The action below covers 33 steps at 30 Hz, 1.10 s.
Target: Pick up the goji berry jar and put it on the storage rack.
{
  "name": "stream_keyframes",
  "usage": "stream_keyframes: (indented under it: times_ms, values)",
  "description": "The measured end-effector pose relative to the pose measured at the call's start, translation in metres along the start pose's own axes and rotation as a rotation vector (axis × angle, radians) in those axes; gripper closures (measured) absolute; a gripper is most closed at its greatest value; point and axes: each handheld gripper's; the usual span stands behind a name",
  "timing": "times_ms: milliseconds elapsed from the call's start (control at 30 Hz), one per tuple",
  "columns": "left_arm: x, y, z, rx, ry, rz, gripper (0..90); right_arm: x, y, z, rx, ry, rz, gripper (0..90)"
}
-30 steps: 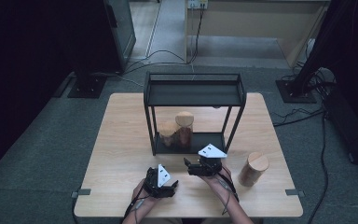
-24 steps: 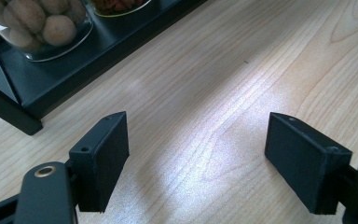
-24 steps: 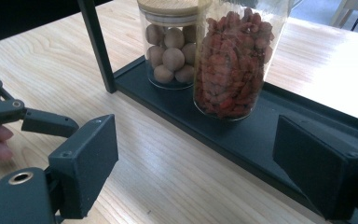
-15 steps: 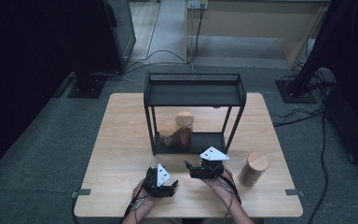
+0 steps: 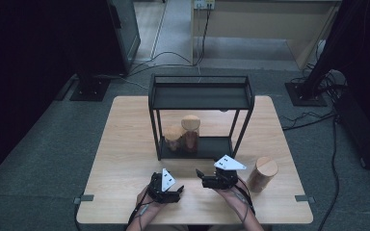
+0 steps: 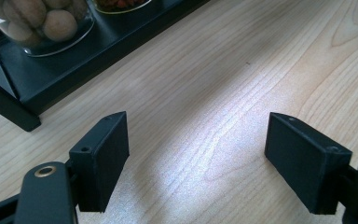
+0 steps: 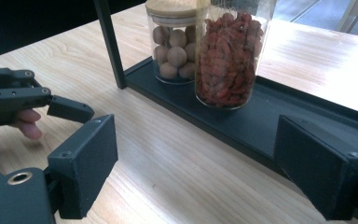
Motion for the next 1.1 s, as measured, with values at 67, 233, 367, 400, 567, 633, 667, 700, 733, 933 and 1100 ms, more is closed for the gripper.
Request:
stream_keyframes:
  times_ms: [67,233,367,400,567,633,667,700,733,933,1100]
  values:
    - [0.001,0.001,0.001,-0.003,-0.006,0.013,21.8,-0.002,0.001,-0.001,0.001,-0.002,-0.002,13.7]
    - [0.002,0.002,0.001,-0.002,-0.01,0.02,21.8,-0.006,0.004,-0.002,0.0,-0.003,-0.004,14.0]
    - [0.002,0.001,0.001,-0.002,-0.009,0.015,21.8,-0.006,0.007,-0.004,0.011,-0.011,-0.013,14.0]
    - [0.002,0.001,0.001,-0.001,-0.01,0.016,21.8,-0.006,0.007,-0.005,0.015,-0.011,-0.012,14.0]
    - [0.002,0.002,0.001,0.0,-0.011,0.023,21.8,-0.009,0.009,-0.009,0.015,-0.008,0.001,15.0]
    - [0.002,0.002,0.001,-0.001,-0.011,0.022,21.8,-0.009,0.009,-0.011,0.011,-0.01,0.004,15.0]
    - [0.002,0.002,0.001,-0.001,-0.01,0.021,21.8,-0.009,0.009,-0.012,0.011,-0.012,0.005,15.1]
    - [0.002,0.002,0.001,-0.001,-0.01,0.022,21.8,-0.009,0.009,-0.014,0.011,-0.012,0.008,15.1]
    - [0.002,0.002,0.001,-0.001,-0.011,0.023,21.8,-0.009,0.01,-0.015,0.011,-0.011,0.01,15.1]
    - [0.002,0.003,0.001,0.002,-0.011,0.023,21.7,-0.005,0.011,-0.025,0.005,-0.018,0.016,15.1]
    - [0.002,0.003,0.001,0.002,-0.011,0.023,21.7,-0.001,0.011,-0.03,0.001,-0.036,0.024,15.1]
Point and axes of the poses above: each handheld gripper's, and its own axes: z roughly forward along the jaws, x roughly out of its top, y roughly to its right, and after that the axes turned 4 degrees about y, right-handed
